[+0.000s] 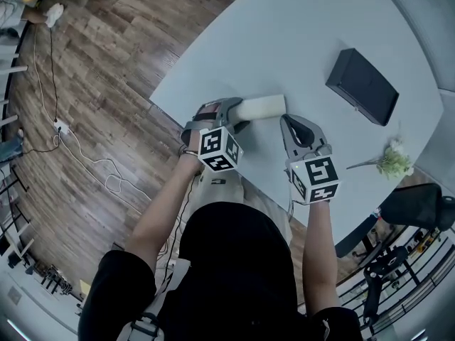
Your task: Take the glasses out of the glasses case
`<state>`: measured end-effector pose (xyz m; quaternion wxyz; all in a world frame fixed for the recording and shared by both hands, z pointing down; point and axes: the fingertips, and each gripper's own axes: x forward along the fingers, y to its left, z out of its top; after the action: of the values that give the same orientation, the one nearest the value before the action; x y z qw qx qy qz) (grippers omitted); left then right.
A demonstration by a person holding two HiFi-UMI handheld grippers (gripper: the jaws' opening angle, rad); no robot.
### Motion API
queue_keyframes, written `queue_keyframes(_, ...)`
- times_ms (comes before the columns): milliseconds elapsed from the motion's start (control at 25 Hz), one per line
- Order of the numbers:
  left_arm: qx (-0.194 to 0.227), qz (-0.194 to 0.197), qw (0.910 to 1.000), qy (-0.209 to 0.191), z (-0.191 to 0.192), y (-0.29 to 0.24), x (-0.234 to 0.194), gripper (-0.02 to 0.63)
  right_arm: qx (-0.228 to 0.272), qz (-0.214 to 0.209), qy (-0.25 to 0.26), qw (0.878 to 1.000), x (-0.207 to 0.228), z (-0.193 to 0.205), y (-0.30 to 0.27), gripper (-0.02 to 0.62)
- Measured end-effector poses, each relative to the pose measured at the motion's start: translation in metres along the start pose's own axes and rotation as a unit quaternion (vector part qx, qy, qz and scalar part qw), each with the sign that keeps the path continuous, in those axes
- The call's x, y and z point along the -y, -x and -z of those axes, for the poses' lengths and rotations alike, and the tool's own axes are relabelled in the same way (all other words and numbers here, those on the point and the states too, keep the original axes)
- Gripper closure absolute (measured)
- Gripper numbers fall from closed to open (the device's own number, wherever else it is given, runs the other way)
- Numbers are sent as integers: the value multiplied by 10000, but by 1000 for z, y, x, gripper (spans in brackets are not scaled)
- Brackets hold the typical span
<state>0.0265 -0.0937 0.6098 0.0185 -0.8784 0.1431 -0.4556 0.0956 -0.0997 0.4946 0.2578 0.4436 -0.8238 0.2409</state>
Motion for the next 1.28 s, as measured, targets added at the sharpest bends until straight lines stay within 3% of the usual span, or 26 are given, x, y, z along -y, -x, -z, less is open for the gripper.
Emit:
queue_keyframes(200,1,-388,9989,-277,0,2,4,318,-82,202,262,9994,11,5,-28,577)
queue_keyframes(560,-65,-789,9948,-641,-1,3,3,318,-594,36,513,9969,11,26,-80,578)
queue_keyframes(1280,9,-1466,9830,-1104,0,2,9,319,-905,-67,535,9944,12,42,-88,578)
